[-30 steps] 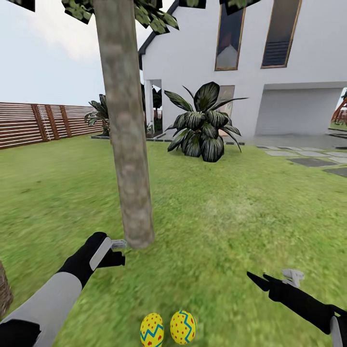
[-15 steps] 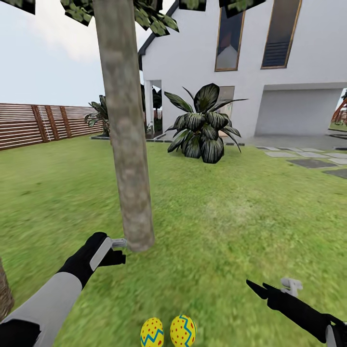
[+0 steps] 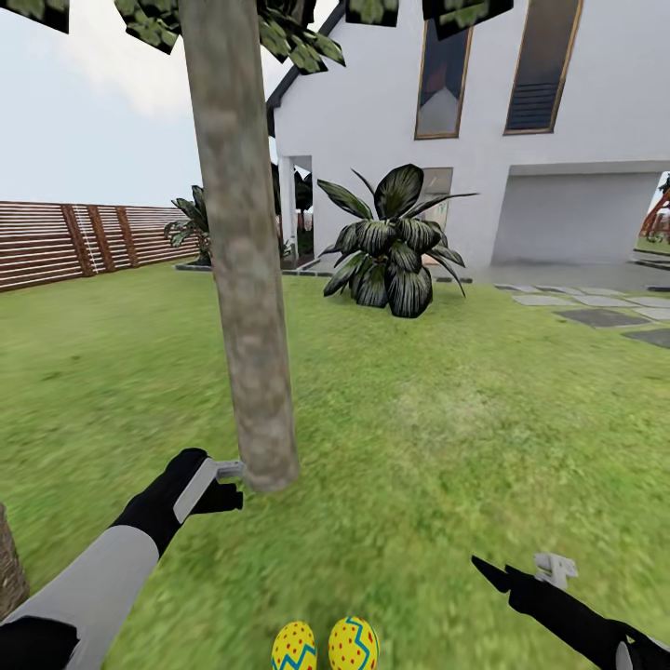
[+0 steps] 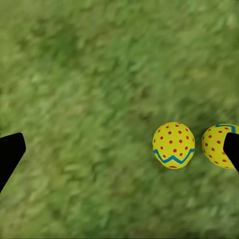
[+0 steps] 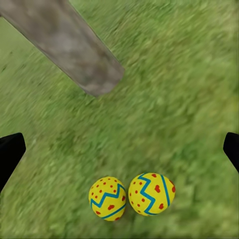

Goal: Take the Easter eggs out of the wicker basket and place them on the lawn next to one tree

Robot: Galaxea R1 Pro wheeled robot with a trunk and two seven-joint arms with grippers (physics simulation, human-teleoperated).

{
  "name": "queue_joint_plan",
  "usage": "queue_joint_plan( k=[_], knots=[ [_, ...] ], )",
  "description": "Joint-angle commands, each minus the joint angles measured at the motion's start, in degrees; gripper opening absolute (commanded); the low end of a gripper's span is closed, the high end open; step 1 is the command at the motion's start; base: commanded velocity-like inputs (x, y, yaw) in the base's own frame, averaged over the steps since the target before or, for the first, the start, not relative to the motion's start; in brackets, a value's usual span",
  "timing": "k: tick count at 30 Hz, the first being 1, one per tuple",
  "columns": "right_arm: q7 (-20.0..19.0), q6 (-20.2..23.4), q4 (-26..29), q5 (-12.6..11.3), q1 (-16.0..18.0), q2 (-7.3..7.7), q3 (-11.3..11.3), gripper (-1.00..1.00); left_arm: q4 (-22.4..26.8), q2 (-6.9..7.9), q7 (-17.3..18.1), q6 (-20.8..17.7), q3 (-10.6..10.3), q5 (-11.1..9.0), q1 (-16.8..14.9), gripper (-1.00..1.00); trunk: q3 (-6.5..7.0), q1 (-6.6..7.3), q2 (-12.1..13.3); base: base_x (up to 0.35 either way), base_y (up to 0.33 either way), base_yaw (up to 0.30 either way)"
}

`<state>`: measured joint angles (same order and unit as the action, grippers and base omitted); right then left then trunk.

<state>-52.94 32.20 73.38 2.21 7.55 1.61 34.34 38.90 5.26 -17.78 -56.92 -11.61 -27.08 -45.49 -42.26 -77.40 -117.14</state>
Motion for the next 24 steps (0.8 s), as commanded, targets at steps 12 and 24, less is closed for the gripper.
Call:
queue_joint_plan(
  k=[12, 24],
  knots=[
    [-0.32, 0.26, 0.0, 0.47, 0.04, -0.03, 0.16, 1.0, 0.06, 0.09, -0.59, 0.33, -0.31, -0.61, -0.04, 1.0, 2.1, 2.65, 4.8, 0.0, 0.0, 0.0],
    [-0.56, -5.46, 0.08, -0.28, 0.07, -0.03, 0.1, 1.0, 0.11, 0.1, -0.6, 0.93, -0.31, -0.61, -0.03, 1.0, 4.25, 5.28, 9.61, 0.0, 0.0, 0.0]
  ],
)
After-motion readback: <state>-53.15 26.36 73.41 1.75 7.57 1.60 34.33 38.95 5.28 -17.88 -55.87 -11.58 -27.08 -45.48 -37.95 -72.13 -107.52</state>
